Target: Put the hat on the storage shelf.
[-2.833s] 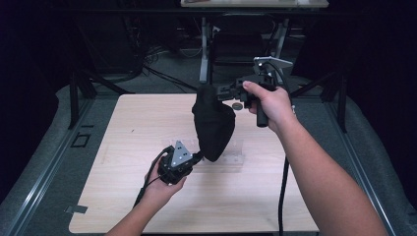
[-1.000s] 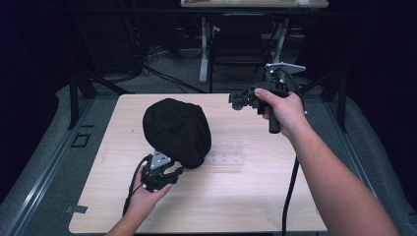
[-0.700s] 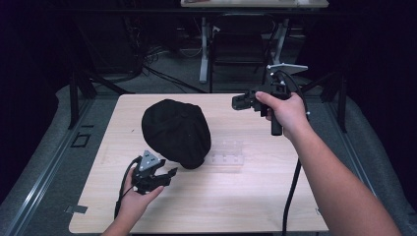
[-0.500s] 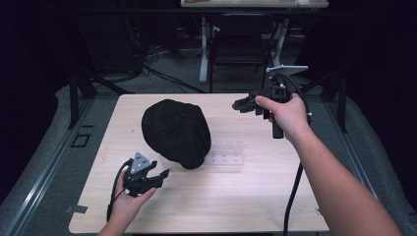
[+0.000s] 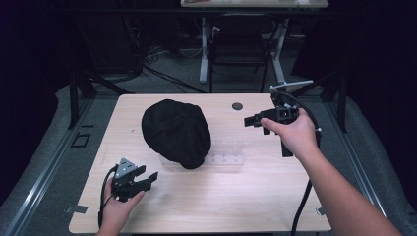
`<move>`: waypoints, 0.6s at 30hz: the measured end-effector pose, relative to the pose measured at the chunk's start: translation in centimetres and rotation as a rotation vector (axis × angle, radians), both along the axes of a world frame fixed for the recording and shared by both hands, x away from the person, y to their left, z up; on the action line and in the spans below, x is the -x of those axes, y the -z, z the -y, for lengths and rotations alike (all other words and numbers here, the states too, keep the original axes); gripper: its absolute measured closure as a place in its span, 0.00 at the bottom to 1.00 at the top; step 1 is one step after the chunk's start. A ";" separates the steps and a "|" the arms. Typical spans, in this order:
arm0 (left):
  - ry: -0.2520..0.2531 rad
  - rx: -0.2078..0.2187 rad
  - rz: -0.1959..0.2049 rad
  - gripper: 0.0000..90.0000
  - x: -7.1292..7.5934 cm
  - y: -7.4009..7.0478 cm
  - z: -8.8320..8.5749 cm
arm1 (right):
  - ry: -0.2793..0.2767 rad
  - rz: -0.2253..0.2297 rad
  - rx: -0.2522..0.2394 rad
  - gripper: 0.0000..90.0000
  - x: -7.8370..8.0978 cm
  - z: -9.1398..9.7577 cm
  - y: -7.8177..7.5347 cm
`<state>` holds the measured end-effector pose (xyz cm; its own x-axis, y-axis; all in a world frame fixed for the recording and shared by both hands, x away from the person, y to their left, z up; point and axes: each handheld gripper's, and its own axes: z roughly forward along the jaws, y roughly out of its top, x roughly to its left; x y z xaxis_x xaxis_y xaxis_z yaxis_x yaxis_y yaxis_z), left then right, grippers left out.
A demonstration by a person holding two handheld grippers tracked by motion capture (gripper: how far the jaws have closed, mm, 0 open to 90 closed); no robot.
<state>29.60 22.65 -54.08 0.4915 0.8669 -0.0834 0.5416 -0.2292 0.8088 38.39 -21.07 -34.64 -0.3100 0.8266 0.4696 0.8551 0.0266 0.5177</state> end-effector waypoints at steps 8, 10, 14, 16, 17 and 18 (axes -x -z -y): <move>-0.023 0.005 -0.013 0.49 -0.1 0.4 -0.8 | 0.010 0.030 0.026 0.61 2.5 1.8 2.4; -0.029 0.015 -0.005 0.49 -0.1 0.5 -0.8 | 0.012 0.041 0.037 0.61 3.1 2.0 3.0; -0.022 0.014 -0.023 0.49 -0.1 0.6 -0.8 | 0.014 0.064 0.069 0.60 4.4 2.5 4.4; -0.013 0.017 -0.020 0.49 0.0 0.7 -0.7 | 0.011 0.067 0.077 0.60 5.0 2.6 5.4; -0.009 0.021 -0.015 0.49 0.0 0.8 -0.5 | 0.013 0.080 0.075 0.60 5.2 2.6 5.8; -0.006 0.019 -0.019 0.49 0.0 0.8 -0.5 | 0.020 0.082 0.088 0.60 5.6 2.7 6.4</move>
<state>29.59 23.15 -54.90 0.4844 0.8681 -0.1089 0.5580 -0.2107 0.8027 32.84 -23.78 -41.03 -0.3278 0.8699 0.3687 0.8109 0.0588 0.5822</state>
